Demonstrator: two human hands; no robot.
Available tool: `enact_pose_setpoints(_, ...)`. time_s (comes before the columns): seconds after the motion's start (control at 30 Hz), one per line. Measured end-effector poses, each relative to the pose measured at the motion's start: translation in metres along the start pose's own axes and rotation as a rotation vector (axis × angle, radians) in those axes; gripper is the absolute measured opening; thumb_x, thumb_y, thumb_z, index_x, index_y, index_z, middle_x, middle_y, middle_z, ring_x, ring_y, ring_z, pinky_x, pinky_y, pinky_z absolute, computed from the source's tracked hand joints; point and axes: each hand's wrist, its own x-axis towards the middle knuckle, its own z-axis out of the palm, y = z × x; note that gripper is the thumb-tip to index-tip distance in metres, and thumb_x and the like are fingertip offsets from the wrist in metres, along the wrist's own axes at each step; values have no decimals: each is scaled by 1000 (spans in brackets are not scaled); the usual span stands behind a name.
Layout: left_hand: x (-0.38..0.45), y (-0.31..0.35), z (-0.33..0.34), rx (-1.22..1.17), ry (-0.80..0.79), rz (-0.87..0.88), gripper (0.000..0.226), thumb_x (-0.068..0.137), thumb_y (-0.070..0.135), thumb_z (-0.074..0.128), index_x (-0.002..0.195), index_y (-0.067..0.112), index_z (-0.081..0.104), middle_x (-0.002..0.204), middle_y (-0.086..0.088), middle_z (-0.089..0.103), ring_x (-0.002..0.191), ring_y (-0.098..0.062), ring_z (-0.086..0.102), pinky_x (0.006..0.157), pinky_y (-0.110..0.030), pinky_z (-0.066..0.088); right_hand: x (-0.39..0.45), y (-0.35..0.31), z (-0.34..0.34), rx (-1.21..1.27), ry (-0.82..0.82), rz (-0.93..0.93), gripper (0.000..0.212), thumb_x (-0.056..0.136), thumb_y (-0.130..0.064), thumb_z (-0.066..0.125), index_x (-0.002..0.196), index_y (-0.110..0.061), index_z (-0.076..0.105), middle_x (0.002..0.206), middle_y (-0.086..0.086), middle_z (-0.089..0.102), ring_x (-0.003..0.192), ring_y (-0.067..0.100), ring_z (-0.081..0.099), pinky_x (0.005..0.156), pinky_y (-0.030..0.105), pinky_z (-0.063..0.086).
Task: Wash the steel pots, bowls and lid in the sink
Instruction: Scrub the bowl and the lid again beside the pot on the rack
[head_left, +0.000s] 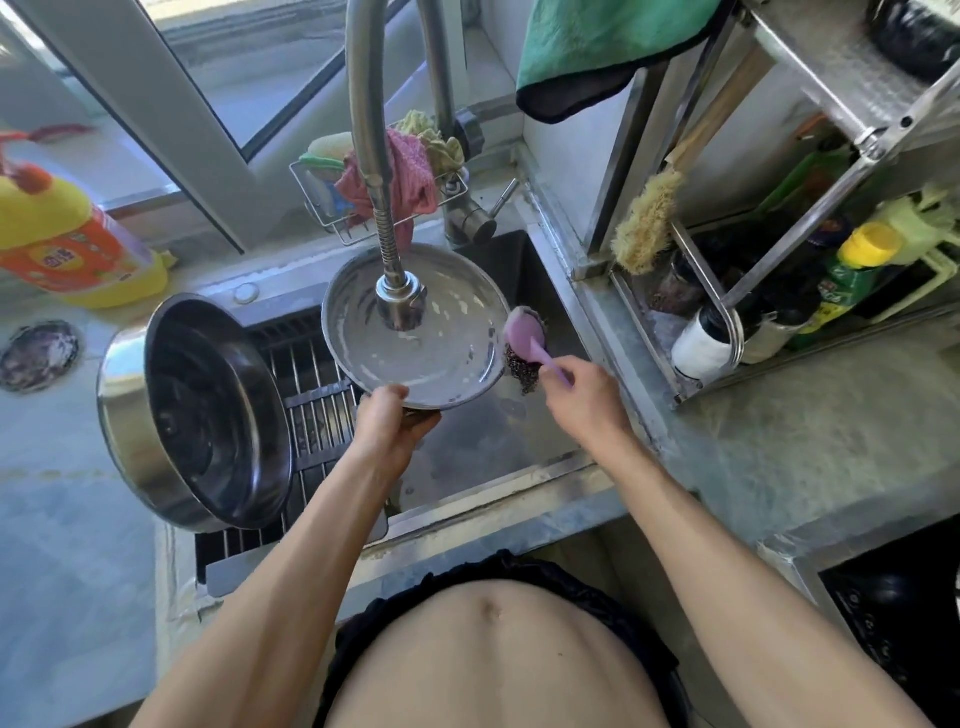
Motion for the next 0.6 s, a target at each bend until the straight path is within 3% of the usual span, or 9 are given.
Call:
enact_pose_setpoints(0.07,0,3,-5,125,3,27,33,97,-1,45,130,3,44,127,-24,57,105,-41,66,77,-53,63,3,2,1,86,27,81,25,95,-37,53,82,-17,62,70,1,62,60,19,54,53,30,39)
enact_pose_setpoints(0.17,-6,5,-9,460,12,144,16,96,5,53,108,10,44,111,-17,60,88,-31,70,59,-45,64,11,-10,-2,503,-42,304,24,91,-40,60,84,-17,61,82,7,71,43,12,40,42,25,31)
enact_pose_setpoints(0.27,-16,-3,-9,794,49,331,10,97,6,47,102,11,40,91,-10,56,75,-23,60,46,-30,53,18,-31,-9,871,-146,502,32,87,-43,69,91,-13,59,91,10,74,38,6,29,36,19,25)
enact_pose_setpoints(0.4,-15,-26,-4,890,29,632,21,93,0,43,90,20,36,87,-9,54,82,-32,53,57,-37,36,26,-55,-5,1131,-213,589,55,79,-51,75,107,-8,56,110,16,71,41,3,24,38,13,28)
enact_pose_setpoints(0.47,-13,-37,-3,903,-9,730,26,94,1,48,113,19,45,104,-7,55,95,-30,52,71,-38,40,28,-65,1,1221,-186,594,55,82,-44,76,119,-9,55,115,17,69,33,3,30,33,14,32)
enact_pose_setpoints(0.53,-12,-45,-4,959,-31,784,53,97,-1,48,146,17,38,131,-15,50,114,-32,50,93,-41,43,31,-70,5,1269,-107,619,40,88,-26,74,116,-5,56,96,13,68,24,6,34,26,17,33)
enact_pose_setpoints(0.6,-15,-48,-6,983,-42,844,62,97,-7,44,154,13,32,144,-22,42,124,-34,46,99,-40,39,34,-70,9,1211,-54,649,34,90,-11,67,121,-2,55,60,3,55,22,7,34,25,23,39)
